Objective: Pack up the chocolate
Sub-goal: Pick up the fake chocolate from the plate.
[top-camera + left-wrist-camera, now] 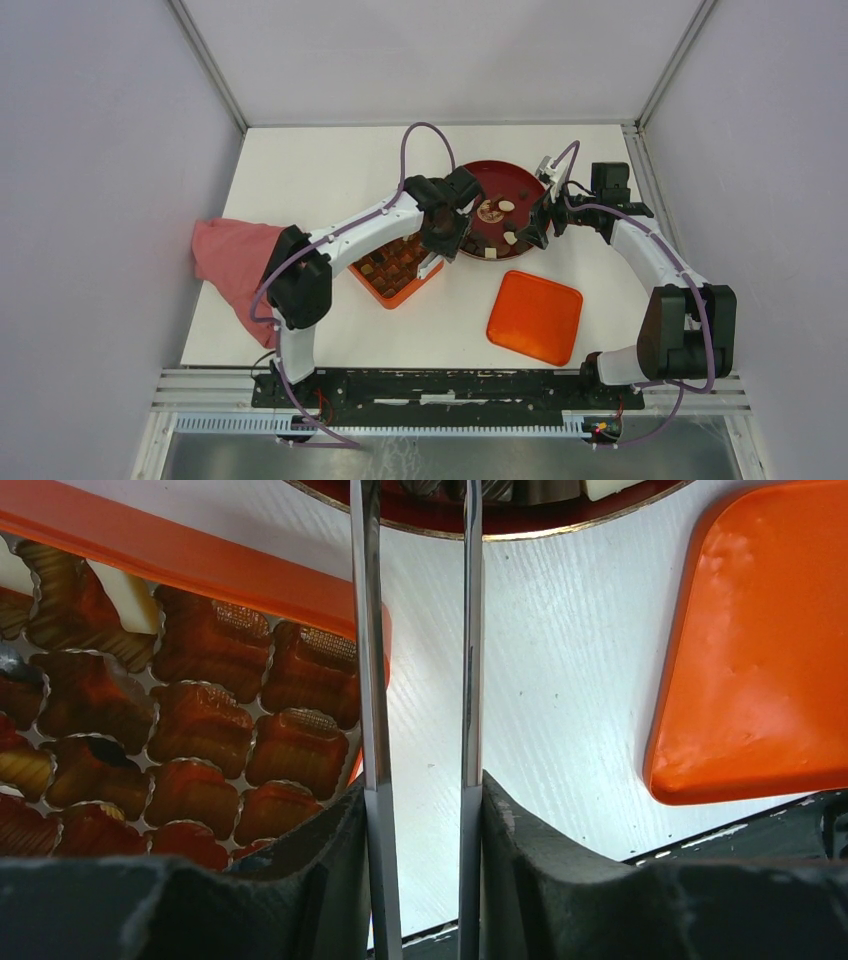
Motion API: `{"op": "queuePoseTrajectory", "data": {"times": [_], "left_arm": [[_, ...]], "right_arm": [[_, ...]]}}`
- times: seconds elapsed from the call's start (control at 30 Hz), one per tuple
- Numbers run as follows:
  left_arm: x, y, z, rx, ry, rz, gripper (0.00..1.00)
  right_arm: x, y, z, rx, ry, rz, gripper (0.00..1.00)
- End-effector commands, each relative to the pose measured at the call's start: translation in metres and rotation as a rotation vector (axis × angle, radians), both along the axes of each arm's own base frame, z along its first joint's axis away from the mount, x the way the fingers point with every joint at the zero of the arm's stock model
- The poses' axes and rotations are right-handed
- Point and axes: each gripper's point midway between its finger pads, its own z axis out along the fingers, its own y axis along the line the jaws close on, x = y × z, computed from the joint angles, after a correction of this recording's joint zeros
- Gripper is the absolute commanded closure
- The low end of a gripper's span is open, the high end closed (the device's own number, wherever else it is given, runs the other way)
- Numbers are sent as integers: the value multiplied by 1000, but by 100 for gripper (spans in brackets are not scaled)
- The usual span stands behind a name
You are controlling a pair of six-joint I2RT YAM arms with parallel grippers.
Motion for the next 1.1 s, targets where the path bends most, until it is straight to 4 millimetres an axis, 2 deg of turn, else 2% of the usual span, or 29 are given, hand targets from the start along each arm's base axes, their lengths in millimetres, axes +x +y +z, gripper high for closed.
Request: {"op": "queuePoseTrajectory", "data": {"times": [0.0,0.6,0.73,0.9,1.07], "left_arm": [[6,-7,13,-7,-37,-38,56],[7,-4,2,57,-29,-43,56],[9,-6,5,54,-35,-42,66],[9,-7,12,45,-43,-41,87],[12,-6,25,30,-78,-26,94]], "right_arm": [[5,2,18,12,-63,15,2],[5,2,19,13,-65,17,2],[5,2,19,11,-68,17,2],[5,1,20,11,-70,16,2],[5,2,21,12,-73,18,2]]}}
